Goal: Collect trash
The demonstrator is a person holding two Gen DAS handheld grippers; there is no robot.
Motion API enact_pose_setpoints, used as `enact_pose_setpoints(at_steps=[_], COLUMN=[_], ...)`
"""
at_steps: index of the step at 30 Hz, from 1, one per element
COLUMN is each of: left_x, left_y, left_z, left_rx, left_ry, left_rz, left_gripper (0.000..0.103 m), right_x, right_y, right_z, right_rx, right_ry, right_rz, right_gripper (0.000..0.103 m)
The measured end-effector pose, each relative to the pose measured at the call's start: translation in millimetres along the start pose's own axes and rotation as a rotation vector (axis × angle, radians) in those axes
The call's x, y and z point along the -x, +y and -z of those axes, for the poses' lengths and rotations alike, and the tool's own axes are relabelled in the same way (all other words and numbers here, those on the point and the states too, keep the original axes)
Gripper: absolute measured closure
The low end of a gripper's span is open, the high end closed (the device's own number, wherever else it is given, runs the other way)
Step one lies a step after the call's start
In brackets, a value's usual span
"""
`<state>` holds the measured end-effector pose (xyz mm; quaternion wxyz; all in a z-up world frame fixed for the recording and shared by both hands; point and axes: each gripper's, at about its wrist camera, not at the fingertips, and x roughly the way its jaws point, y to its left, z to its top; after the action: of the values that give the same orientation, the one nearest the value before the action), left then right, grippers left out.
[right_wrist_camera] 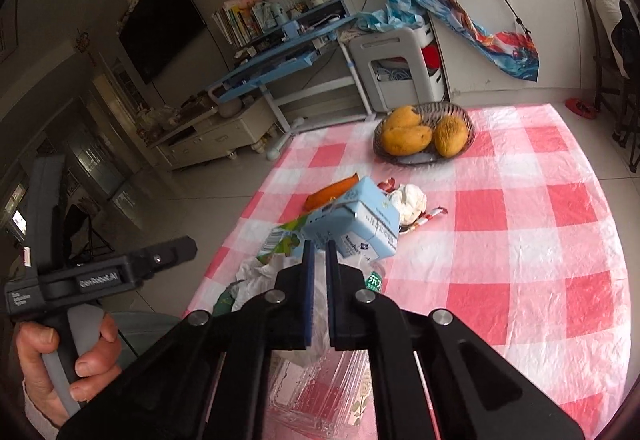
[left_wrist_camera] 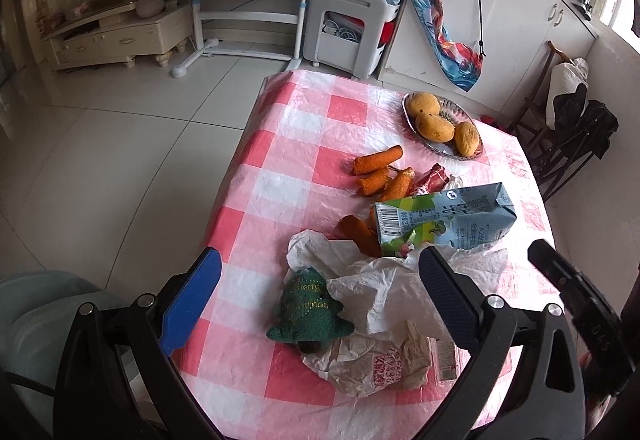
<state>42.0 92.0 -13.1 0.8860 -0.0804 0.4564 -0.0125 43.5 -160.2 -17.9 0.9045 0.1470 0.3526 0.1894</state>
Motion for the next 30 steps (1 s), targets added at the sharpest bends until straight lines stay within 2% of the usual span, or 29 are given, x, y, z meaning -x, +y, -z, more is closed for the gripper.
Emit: enact_pose_setpoints(at_steps=[2, 5, 6, 7, 8, 11, 14, 18, 20, 21, 22, 24, 27, 30], left_x=[3.1, 8.4, 8.3, 6.4, 3.3, -4.3, -4.1, -3.5, -5.1, -5.6, -5.6, -6.4, -7.6, -10.9], left_y=[-3.3, -2.9, -0.3, 3.7, 8.2, 21.7, 31.6, 39.4, 41.0, 40.7, 39.7, 37.7, 33.2, 29.8], left_z=[1.7, 3.9, 4.6, 5.0, 5.1, 4.8, 2.6, -1.7, -2.8, -3.8, -4.3, -5.7, -5.5, -3.6], left_rx=[-0.011, -0.021, -0.013, -0.001, 0.014, 0.065, 0.105, 0.143, 0.146, 0.144, 0.143, 0.136, 0.111, 0.094], left_ry=[-0.003, -0.034, -0.036, -0.029, -0.016, 0.013, 0.006, 0.001, 0.002, 0.004, 0.005, 0.008, 0.015, 0.024], left_rz=[0.005, -0.037, -0.052, -0.061, -0.065, -0.061, -0.059, -0.042, -0.034, -0.030, -0.027, -0.020, -0.026, -0.036], left_gripper=[0.007, 0.007, 0.007, 0.007, 0.007, 0.007, 0.007, 0.007, 0.007, 0.007, 0.007, 0.007, 0.007, 0.007], right_x=[7.4, -2.1, -10.3, -20.1, -27.5, -43.2, -50.9, -71.0, -79.4, -81.2, -83.9, -82.8, -70.7, -51.3], right_y=[-5.3, -18.5, -20.9, -20.3, -17.1, 3.1, 22.7, 34.0, 38.8, 42.1, 43.8, 41.8, 36.3, 21.5], right_z=[-3.2, -1.6, 0.4, 3.8, 8.6, 17.4, 20.4, 22.2, 23.7, 24.6, 25.1, 25.7, 19.6, 8.7], right_rx=[-0.006, -0.092, -0.120, -0.135, -0.134, -0.022, 0.108, 0.155, 0.183, 0.218, 0.244, 0.246, 0.224, 0.144], right_ry=[-0.001, 0.069, 0.109, 0.147, 0.165, 0.175, 0.149, 0.167, 0.184, 0.177, 0.184, 0.186, 0.146, 0.094], right_rz=[0.001, -0.039, -0.044, -0.041, -0.032, 0.026, 0.096, 0.100, 0.098, 0.116, 0.128, 0.116, 0.105, 0.067], right_gripper=[0.097, 0.095, 0.075, 0.036, 0.024, 0.023, 0.022, 0.019, 0.023, 0.038, 0.065, 0.093, 0.096, 0.096])
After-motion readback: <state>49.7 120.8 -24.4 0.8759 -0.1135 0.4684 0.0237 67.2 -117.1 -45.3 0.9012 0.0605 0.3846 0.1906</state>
